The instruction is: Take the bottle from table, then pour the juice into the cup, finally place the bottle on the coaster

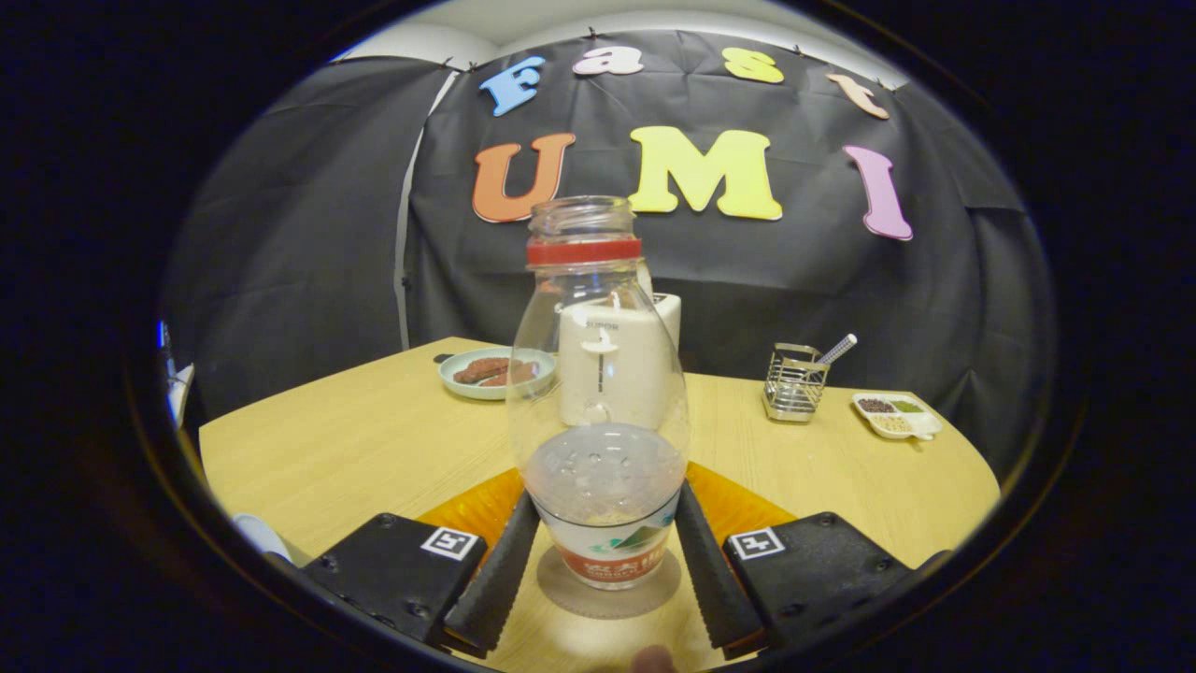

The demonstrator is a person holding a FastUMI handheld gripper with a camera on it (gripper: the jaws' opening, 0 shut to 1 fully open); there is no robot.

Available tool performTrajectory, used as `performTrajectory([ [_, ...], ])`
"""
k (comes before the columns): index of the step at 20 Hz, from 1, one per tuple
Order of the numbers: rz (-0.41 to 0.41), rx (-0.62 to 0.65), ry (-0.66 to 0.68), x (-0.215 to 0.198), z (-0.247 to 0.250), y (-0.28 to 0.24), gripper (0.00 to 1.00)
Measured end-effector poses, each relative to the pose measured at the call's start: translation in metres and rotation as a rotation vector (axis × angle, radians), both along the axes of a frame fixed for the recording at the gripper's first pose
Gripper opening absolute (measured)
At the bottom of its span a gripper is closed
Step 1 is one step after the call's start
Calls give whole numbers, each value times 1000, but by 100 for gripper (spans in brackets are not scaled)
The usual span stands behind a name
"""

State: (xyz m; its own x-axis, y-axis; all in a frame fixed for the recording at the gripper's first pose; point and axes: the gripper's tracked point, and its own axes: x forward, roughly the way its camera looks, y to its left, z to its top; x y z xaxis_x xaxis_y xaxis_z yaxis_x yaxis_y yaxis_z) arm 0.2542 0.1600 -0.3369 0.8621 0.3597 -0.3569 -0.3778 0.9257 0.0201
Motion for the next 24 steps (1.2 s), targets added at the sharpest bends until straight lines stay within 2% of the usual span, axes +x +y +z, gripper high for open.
performTrajectory([
  [5, -17, -6, 3, 0, -2, -6, 97],
  [12, -57, 39, -25, -7, 26, -13, 99],
  [17, -82, 72, -84, -16, 82, -19, 99],
  [24, -135, 72, -256, -66, 205, -31, 99],
])
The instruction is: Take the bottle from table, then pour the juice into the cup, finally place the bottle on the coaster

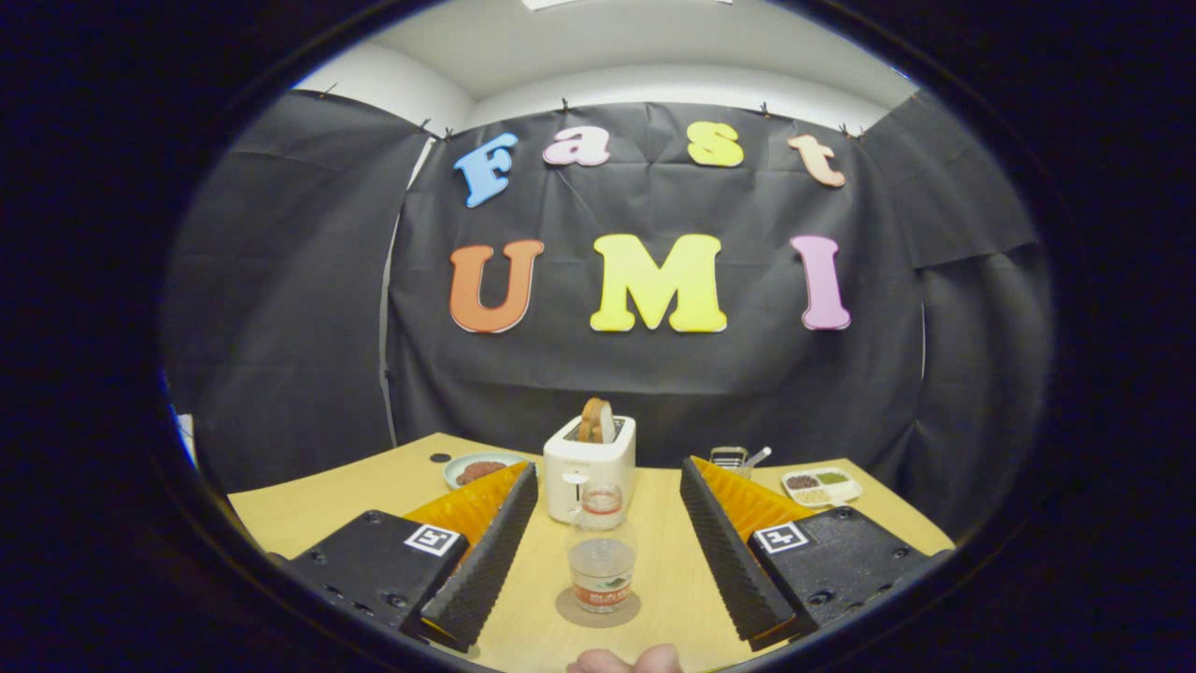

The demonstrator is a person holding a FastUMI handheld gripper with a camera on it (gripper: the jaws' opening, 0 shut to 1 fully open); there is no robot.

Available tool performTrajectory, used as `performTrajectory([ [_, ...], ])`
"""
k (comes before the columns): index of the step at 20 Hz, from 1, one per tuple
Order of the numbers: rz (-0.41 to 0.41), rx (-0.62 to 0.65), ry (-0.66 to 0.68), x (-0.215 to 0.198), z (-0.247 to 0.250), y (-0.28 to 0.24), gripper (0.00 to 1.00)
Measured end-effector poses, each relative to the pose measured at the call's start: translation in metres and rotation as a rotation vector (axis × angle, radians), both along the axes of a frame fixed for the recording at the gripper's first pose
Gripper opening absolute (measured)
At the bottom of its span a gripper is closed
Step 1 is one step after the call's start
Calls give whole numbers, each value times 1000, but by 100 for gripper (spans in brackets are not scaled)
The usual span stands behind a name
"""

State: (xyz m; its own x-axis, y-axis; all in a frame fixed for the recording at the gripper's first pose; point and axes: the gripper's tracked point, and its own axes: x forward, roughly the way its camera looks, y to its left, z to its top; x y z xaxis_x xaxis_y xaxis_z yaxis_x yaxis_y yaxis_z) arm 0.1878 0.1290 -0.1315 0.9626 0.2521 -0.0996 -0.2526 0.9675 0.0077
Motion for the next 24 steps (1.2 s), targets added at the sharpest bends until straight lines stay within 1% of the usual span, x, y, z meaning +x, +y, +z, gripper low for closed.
performTrajectory([
  [2, -44, -18, -53, -23, 44, -13, 98],
  [4, -104, -56, -67, -48, 73, -29, 98],
  [9, -114, -36, -69, -114, 127, -40, 98],
  [13, -122, 10, -56, -162, 140, -53, 99],
  [18, -180, 14, -94, -208, 145, -80, 98],
  [22, -209, 22, -109, -226, 137, -93, 98],
  [24, -221, 3, -126, -231, 134, -94, 98],
])
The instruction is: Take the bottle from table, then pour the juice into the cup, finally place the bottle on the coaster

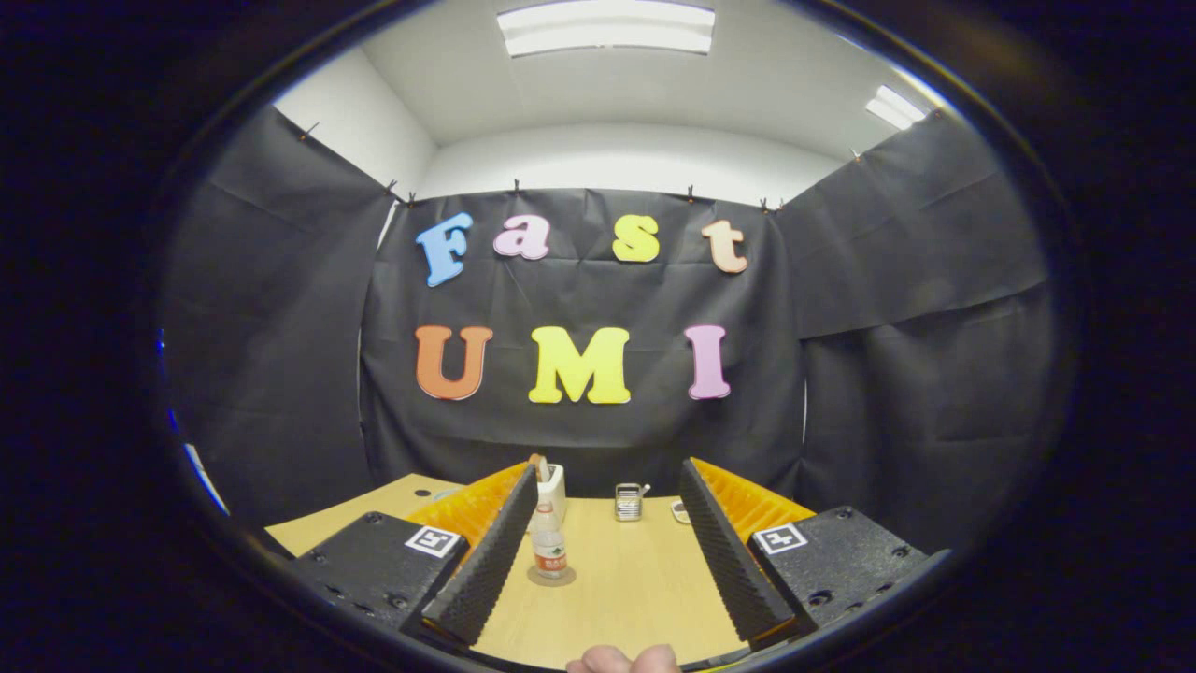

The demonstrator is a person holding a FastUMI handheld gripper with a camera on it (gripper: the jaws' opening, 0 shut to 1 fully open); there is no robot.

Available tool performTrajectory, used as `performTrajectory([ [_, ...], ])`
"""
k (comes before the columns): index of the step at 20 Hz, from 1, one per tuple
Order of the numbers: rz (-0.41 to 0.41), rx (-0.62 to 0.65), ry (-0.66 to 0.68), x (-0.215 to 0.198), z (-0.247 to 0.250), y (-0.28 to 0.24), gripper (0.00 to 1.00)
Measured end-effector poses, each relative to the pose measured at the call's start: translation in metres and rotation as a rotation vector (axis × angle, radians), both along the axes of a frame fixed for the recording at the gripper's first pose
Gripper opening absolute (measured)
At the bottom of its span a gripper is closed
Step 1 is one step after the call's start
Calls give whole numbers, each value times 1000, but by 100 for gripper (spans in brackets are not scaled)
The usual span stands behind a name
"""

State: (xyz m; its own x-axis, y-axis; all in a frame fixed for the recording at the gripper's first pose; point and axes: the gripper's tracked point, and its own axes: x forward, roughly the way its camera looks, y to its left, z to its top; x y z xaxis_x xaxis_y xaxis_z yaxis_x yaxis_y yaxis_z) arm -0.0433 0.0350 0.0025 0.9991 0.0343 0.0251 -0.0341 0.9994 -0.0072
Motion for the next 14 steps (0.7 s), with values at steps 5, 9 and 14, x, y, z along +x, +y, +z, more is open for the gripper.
performTrajectory([
  [5, -18, -27, -10, -1, -5, 3, 98],
  [9, -12, -16, -11, 3, -8, 8, 98],
  [14, 6, -20, -12, 7, -10, 16, 99],
])
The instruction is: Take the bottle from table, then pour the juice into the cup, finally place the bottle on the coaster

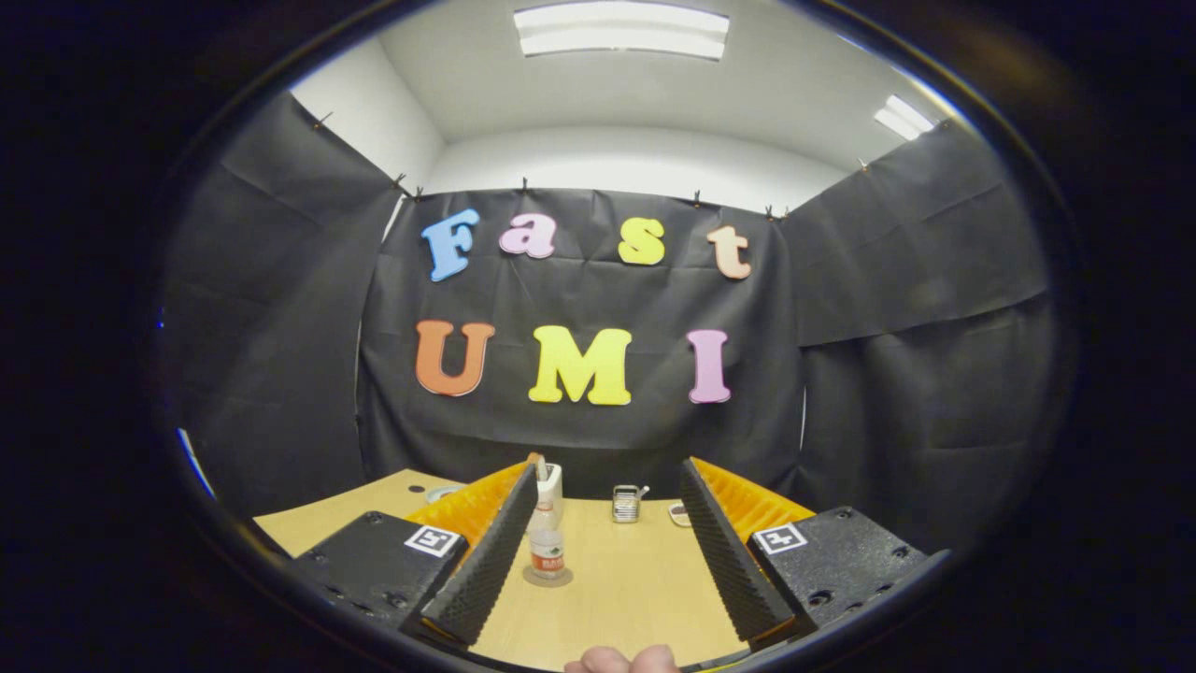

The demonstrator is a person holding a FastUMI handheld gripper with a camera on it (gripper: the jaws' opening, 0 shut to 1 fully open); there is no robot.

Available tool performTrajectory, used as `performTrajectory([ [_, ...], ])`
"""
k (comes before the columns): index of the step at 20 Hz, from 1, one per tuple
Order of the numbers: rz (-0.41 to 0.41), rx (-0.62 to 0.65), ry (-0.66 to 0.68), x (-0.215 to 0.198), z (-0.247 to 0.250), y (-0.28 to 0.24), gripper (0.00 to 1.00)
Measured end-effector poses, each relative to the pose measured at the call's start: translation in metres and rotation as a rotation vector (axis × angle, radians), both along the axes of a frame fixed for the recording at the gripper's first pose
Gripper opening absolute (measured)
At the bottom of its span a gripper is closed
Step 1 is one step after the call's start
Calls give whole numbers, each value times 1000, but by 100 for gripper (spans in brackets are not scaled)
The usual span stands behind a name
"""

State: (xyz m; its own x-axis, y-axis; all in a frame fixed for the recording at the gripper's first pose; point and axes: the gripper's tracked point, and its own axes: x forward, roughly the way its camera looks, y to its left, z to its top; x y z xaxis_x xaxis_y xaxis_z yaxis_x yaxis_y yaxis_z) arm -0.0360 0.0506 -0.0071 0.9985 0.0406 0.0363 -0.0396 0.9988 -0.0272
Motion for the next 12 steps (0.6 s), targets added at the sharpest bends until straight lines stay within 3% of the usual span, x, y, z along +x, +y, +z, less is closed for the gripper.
performTrajectory([
  [12, 17, 4, 16, 9, -7, 12, 98],
])
